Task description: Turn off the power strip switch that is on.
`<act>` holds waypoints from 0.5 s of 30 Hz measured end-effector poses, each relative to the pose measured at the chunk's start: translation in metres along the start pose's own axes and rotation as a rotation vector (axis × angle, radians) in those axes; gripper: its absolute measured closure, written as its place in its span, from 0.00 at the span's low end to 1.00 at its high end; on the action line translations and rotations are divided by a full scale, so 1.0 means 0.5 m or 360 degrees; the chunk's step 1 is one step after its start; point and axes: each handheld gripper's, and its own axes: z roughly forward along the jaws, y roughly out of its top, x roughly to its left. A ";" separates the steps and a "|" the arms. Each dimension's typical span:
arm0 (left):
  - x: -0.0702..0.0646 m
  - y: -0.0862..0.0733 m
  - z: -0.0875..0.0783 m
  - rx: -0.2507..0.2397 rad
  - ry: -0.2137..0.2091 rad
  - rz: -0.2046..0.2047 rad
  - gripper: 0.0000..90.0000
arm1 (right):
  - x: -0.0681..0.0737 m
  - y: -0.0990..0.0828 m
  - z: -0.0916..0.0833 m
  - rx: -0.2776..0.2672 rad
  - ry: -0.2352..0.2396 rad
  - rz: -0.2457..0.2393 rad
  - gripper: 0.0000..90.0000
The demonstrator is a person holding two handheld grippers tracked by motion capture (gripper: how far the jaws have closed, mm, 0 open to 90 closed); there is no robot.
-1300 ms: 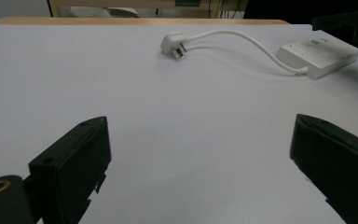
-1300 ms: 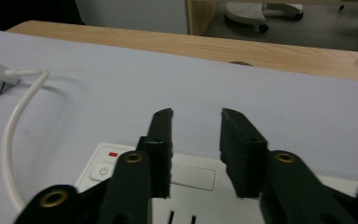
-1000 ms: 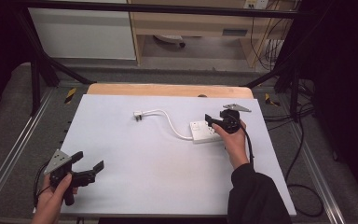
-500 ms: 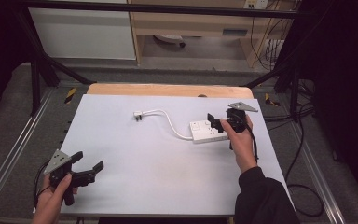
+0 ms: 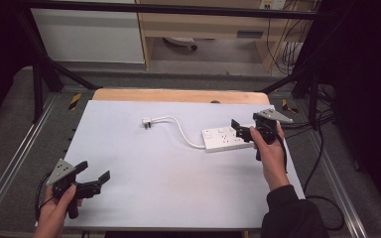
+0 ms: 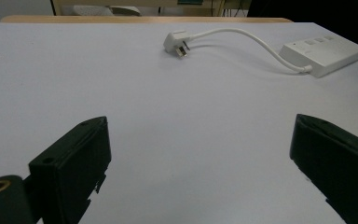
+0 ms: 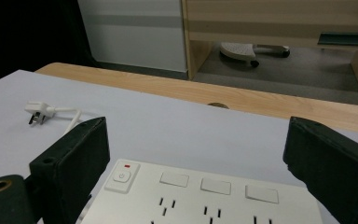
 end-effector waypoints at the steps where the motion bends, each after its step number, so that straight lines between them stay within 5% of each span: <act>1: 0.000 0.000 0.000 0.0000 0.0000 -0.0001 0.06 | -0.002 0.000 -0.007 -0.0002 -0.0001 -0.0003 0.08; 15: 0.000 0.000 -0.001 -0.0003 -0.0001 -0.0006 0.06 | -0.026 -0.033 -0.083 -0.0040 -0.0062 -0.0095 0.02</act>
